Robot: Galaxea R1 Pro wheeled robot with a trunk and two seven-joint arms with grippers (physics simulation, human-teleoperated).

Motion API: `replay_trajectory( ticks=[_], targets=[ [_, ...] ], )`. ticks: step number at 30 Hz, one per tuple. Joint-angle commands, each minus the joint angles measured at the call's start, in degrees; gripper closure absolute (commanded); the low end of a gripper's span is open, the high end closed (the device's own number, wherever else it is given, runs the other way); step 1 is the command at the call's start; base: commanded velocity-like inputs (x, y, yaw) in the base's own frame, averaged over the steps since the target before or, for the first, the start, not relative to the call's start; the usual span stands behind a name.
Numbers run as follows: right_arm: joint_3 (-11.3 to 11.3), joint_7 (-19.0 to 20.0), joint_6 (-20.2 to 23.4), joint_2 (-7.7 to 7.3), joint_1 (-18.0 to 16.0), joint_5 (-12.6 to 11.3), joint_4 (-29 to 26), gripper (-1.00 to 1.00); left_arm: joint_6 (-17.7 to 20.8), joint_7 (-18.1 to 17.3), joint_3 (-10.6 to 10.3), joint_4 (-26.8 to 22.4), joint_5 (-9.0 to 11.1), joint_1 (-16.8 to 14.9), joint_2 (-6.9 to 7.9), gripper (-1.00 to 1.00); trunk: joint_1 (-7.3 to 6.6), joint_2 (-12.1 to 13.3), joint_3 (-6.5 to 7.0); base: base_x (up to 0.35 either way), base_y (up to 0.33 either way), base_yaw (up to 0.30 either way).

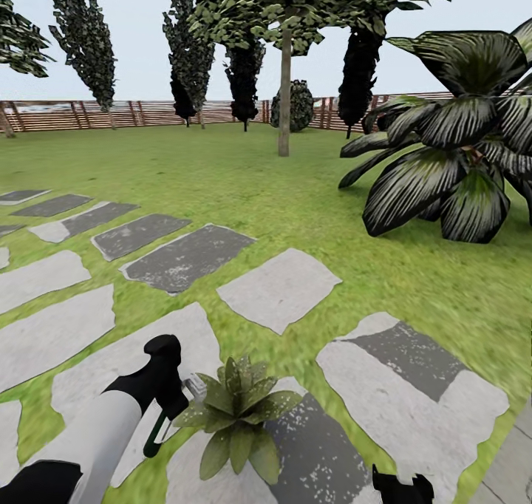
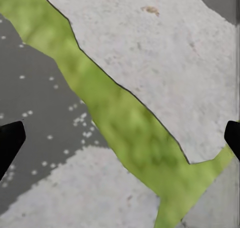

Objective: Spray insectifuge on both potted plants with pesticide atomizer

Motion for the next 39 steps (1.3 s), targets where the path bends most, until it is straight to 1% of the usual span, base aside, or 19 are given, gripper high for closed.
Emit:
replay_trajectory(
  ticks=[1,15,22,26,29,31,33,38,39],
  targets=[
    [-0.3,-0.2,-0.2,0.01,-0.1,0.6,0.1,-1.00,0.5,-0.5,-0.2,-0.1,-0.4,0.0,0.04,1.00,0.00,0.0,-0.05,0.068,-0.256,0.006],
    [-0.3,-0.2,-0.2,0.01,-0.1,0.6,0.2,-1.00,0.5,-0.4,-0.2,0.1,-0.4,0.0,-0.10,1.00,0.00,0.0,-0.05,-0.013,-0.271,0.253],
    [-0.3,-0.2,-0.2,0.01,-0.1,0.6,0.2,-1.00,0.3,-0.2,0.3,0.7,-0.3,0.2,0.77,1.00,0.00,0.0,-0.05,0.072,-0.272,0.276],
    [-0.3,-0.2,-0.2,0.01,-0.1,0.6,0.2,-1.00,0.2,-0.3,0.4,0.7,-0.1,1.3,0.83,1.00,0.00,0.0,-0.05,0.082,-0.226,0.276],
    [-0.3,-0.2,-0.2,0.01,-0.1,0.6,0.2,-1.00,0.2,-0.2,0.4,0.7,0.0,2.7,0.93,1.00,0.00,0.0,-0.05,0.074,-0.083,0.189],
    [-0.3,-0.2,-0.2,0.01,-0.1,0.6,0.2,-1.00,0.1,-0.2,0.5,0.7,0.0,3.3,1.38,1.00,0.00,0.0,-0.05,0.023,-0.016,0.042],
    [-0.3,-0.2,-0.2,-0.08,-0.1,0.6,0.1,-1.00,0.1,-0.2,0.5,0.7,0.3,4.4,2.15,1.00,0.00,0.0,-0.05,0.006,-0.004,0.012],
    [-0.3,-0.2,-0.2,-0.09,-0.1,0.6,0.1,-1.00,0.1,-0.2,0.5,0.7,0.4,4.8,3.55,1.00,0.00,0.0,-0.05,0.001,0.000,0.001],
    [-0.3,-0.2,-0.2,-0.08,-0.1,0.6,0.1,-1.00,0.1,-0.2,0.5,0.7,0.5,4.8,3.64,1.00,0.00,0.0,-0.05,0.000,0.000,0.000]
  ],
)
